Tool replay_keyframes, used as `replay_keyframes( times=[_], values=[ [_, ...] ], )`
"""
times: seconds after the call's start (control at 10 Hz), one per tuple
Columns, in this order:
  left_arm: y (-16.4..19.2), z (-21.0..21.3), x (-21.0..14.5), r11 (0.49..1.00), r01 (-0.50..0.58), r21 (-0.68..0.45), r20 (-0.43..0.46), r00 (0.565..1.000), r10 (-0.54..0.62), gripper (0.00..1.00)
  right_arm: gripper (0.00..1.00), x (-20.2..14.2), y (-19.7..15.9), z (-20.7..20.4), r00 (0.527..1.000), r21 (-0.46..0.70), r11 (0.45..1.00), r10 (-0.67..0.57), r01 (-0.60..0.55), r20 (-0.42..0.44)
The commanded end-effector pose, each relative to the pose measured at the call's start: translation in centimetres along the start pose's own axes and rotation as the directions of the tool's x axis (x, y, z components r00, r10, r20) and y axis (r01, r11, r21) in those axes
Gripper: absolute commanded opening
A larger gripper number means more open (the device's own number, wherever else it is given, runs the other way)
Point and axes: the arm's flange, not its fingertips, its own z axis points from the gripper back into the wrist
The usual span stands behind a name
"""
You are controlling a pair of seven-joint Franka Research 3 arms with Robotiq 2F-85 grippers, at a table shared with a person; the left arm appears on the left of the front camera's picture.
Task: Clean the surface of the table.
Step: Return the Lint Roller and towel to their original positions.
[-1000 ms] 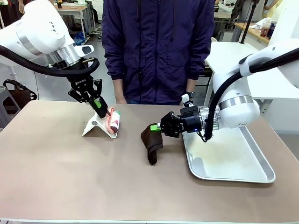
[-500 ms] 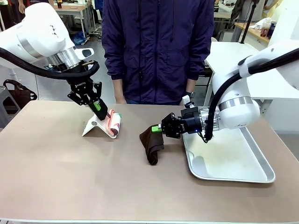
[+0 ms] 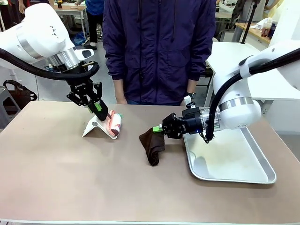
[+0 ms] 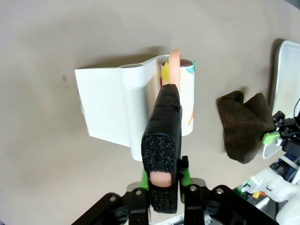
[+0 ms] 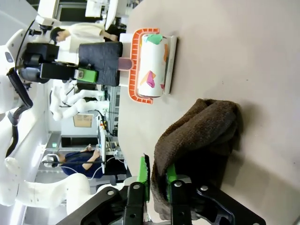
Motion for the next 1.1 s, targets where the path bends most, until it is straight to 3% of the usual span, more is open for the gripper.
replay_keyframes(
  times=[0.0, 0.1, 0.6, 1.0],
  values=[
    [0.5, 0.1, -0.5, 0.999, -0.029, 0.024, 0.009, 1.000, 0.028, 0.92, 0.91, 0.4, 0.3, -0.7, 1.000, -0.013, 1.000, -0.002, 0.002, 0.015],
    [0.5, 0.3, -0.6, 0.999, -0.027, 0.025, 0.016, 1.000, 0.027, 1.00, 1.00, 0.3, 0.5, -0.7, 1.000, -0.054, 0.999, 0.005, -0.004, 0.020],
    [1.4, 1.7, -2.0, 0.999, -0.032, 0.005, 0.056, 0.998, 0.032, 1.00, 1.00, 0.3, 3.5, -2.1, 0.988, -0.276, 0.953, 0.090, -0.123, -0.129],
    [3.4, 4.0, -5.5, 0.996, 0.034, -0.084, 0.064, 0.998, -0.029, 1.00, 1.00, 0.5, 7.2, -1.3, 0.977, -0.517, 0.840, 0.068, -0.165, -0.202]
  ],
)
